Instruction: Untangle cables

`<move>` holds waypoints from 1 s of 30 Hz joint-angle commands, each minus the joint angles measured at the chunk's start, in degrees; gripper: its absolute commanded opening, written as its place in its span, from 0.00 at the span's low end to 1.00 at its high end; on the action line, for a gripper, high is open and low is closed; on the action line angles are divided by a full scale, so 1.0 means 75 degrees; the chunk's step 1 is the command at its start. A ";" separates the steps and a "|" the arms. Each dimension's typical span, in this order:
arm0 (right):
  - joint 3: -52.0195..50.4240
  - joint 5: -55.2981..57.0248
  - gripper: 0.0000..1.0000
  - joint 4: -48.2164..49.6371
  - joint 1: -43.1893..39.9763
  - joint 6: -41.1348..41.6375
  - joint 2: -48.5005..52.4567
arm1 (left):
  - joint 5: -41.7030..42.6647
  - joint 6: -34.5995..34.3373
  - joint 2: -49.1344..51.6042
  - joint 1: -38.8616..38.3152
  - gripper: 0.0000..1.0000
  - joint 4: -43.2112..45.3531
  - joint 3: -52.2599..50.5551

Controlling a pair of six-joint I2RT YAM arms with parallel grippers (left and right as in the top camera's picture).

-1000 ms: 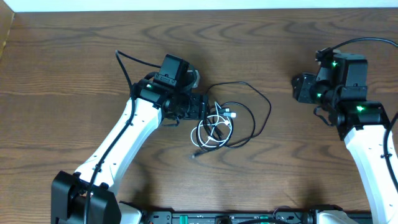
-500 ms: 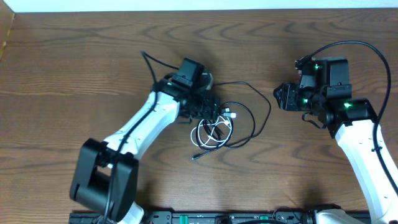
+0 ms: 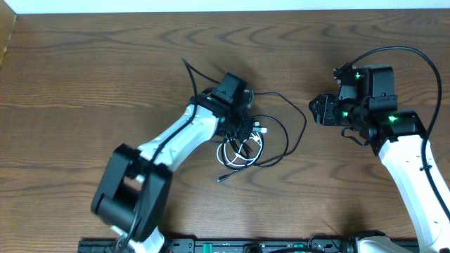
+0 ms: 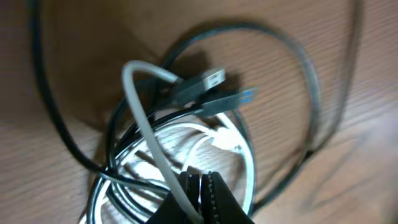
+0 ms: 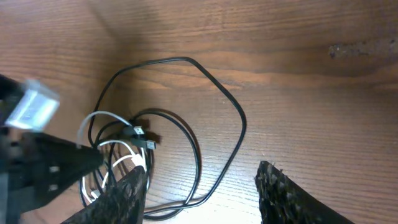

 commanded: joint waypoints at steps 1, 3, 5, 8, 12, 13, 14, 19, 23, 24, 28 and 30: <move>0.0087 0.0154 0.54 0.0003 0.0067 -0.0052 0.0073 | 0.0017 0.0079 -0.1443 0.0055 0.08 0.0248 0.0670; 0.0087 0.0172 0.54 -0.0006 0.0064 -0.0052 0.0073 | 0.0364 -0.0020 -0.2130 0.0061 0.08 0.0685 0.0679; 0.0087 0.0265 0.54 0.0003 0.0047 -0.0050 0.0079 | 0.0592 -0.0370 -0.2847 0.0061 0.08 0.1233 0.0679; 0.0087 0.0259 0.55 0.0003 0.0064 -0.0050 0.0087 | 0.0595 -0.0731 -0.3582 0.0061 0.08 0.1798 0.0679; 0.0087 0.0256 0.57 0.0000 0.0064 -0.0050 0.0087 | 0.0592 -0.0950 -0.4153 0.0061 0.08 0.2323 0.0679; 0.0087 0.0256 0.59 0.0006 0.0067 -0.0050 0.0087 | 0.0592 -0.1148 -0.4275 0.0061 0.08 0.2530 0.0679; 0.0087 0.0254 0.60 0.0006 0.0067 -0.0050 0.0087 | 0.0592 -0.1169 -0.4299 0.0061 0.08 0.2585 0.0679; 0.0087 0.0154 0.62 -0.0006 0.0067 -0.0050 0.0087 | 0.0530 -0.1160 -0.4266 0.0061 0.08 0.2769 0.0676; 0.0087 0.0140 0.62 -0.0003 0.0067 -0.0050 0.0087 | 0.0536 -0.1169 -0.3987 0.0058 0.08 0.2748 0.0659; 0.0087 0.0140 0.62 -0.0006 0.0067 -0.0052 0.0087 | 0.0542 -0.1253 -0.3899 0.0052 0.08 0.2745 0.0659; 0.0087 0.0137 0.63 -0.0055 0.0067 -0.0050 0.0087 | 0.0624 -0.2028 -0.3485 0.0052 0.08 0.2751 0.0659; 0.0087 0.0137 0.64 -0.0061 0.0067 -0.0050 0.0087 | 0.0807 -0.2078 -0.3279 0.0052 0.08 0.2760 0.0659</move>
